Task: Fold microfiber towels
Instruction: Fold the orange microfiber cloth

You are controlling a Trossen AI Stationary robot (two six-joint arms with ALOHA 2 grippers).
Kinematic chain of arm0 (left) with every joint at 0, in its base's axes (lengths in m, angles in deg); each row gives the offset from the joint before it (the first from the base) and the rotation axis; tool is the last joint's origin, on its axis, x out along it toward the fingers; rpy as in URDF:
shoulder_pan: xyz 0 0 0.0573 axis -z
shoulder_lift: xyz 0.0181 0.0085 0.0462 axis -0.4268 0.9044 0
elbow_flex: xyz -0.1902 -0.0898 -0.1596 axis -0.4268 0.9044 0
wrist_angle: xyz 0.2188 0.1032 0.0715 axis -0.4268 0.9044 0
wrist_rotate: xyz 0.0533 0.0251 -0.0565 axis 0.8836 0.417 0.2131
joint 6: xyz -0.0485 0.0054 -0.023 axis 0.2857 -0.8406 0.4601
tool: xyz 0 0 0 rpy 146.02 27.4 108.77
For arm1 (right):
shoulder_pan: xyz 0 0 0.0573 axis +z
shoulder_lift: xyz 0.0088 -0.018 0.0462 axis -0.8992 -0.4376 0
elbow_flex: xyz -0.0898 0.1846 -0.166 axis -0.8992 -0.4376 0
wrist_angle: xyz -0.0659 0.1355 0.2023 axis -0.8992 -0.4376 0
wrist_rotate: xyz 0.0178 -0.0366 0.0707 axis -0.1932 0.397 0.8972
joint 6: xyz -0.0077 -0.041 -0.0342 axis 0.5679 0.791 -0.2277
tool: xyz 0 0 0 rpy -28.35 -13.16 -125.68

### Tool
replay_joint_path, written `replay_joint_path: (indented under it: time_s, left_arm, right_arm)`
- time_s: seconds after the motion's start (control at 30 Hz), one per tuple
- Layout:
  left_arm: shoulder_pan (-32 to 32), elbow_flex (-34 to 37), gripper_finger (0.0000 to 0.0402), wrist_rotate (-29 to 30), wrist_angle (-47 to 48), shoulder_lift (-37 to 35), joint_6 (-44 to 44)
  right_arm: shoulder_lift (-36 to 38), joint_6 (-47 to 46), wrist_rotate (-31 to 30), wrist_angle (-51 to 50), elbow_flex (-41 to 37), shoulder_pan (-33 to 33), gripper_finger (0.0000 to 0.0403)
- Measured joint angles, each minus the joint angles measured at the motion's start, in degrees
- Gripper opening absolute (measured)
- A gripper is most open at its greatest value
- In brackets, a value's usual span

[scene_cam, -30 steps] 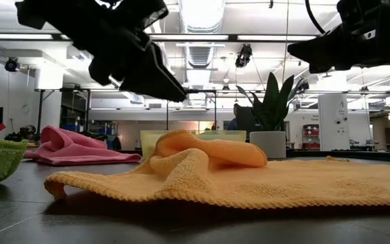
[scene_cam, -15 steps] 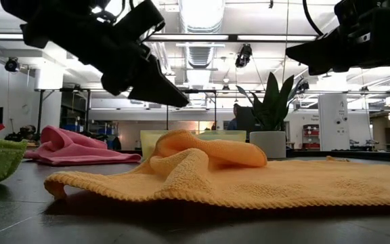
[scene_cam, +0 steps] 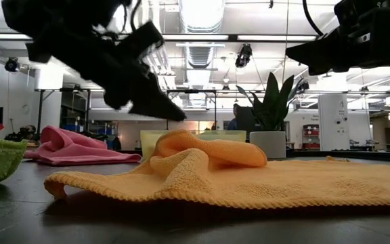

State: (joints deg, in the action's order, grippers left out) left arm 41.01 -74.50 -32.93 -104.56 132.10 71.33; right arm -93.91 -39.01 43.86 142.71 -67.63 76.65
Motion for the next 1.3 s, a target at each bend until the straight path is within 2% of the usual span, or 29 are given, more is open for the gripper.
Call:
replay_joint_path:
  time_s: [0.27,0.43,0.7,1.13,1.3]
  left_arm:
    - [-2.3,-0.9,0.0205,-9.6,-14.9,10.4,-0.1]
    - [-2.8,-2.5,0.0205,-14.1,-14.3,12.0,1.4]
    - [-3.8,-2.7,0.0205,-24.2,-14.3,13.6,9.8]
    - [-3.8,-5.6,0.0204,-25.6,-14.4,13.9,9.8]
    - [-3.8,-6.6,0.0173,-25.4,-14.3,14.7,9.0]
  right_arm:
    - [0.0,0.0,0.0,-0.5,0.0,-0.2,0.0009]
    - [-0.1,-0.1,0.0,-0.5,0.0,-0.3,0.0009]
    - [-0.3,0.0,0.0,-0.4,0.0,-0.3,0.0009]
    - [-0.3,0.0,0.0,-0.4,0.0,-0.3,0.0009]
    - [-0.3,-0.1,0.0,-0.4,0.0,-0.3,0.0009]
